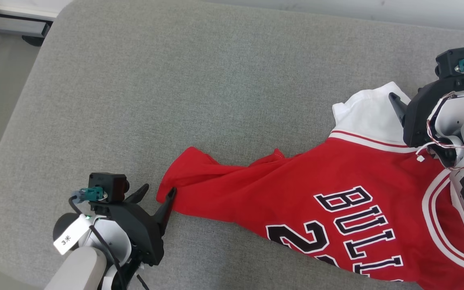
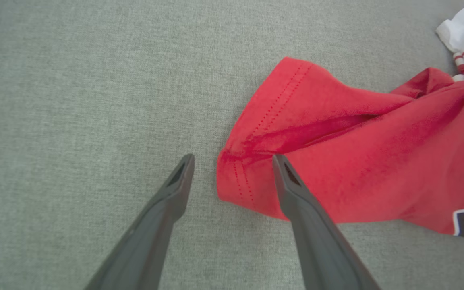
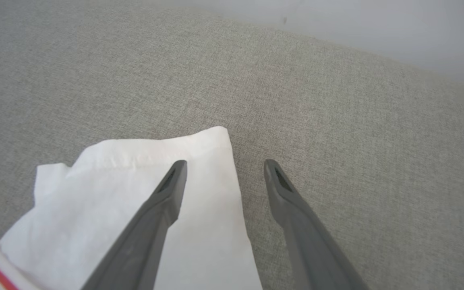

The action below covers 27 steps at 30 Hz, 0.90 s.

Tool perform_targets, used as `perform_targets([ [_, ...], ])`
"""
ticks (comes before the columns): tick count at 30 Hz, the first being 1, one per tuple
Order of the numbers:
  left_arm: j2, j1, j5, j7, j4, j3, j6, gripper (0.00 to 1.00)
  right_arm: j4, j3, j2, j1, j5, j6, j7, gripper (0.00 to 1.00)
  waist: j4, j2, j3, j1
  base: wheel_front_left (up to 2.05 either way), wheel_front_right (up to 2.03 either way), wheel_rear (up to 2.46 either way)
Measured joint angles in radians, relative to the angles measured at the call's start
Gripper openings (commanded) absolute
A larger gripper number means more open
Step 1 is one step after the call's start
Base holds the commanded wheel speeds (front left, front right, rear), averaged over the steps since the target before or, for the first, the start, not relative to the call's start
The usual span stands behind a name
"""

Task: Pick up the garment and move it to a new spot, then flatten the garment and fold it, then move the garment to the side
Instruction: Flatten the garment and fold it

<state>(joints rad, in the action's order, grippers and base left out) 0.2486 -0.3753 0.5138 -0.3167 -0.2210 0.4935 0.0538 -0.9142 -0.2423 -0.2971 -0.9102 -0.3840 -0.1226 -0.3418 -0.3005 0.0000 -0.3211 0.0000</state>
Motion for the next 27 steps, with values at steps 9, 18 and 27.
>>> perform_targets([
  [9,-0.001,-0.009,-0.009,0.000,-0.012,0.005,0.000,1.00,-0.018,-0.005,-0.001,-0.002,0.000,0.004,0.005,1.00,0.005,0.0000,-0.027,0.0000,0.00,0.00,0.00],
  [18,-0.012,-0.024,-0.010,-0.006,-0.023,0.010,-0.002,0.57,-0.026,-0.007,-0.002,-0.022,0.000,0.004,0.009,1.00,0.005,0.0000,-0.040,0.0000,0.00,0.00,0.00],
  [27,-0.017,-0.027,-0.010,-0.004,-0.029,0.011,-0.003,0.24,-0.039,-0.011,-0.001,-0.027,0.001,0.004,0.016,0.96,0.002,0.0000,-0.046,0.0000,0.00,0.00,0.00],
])
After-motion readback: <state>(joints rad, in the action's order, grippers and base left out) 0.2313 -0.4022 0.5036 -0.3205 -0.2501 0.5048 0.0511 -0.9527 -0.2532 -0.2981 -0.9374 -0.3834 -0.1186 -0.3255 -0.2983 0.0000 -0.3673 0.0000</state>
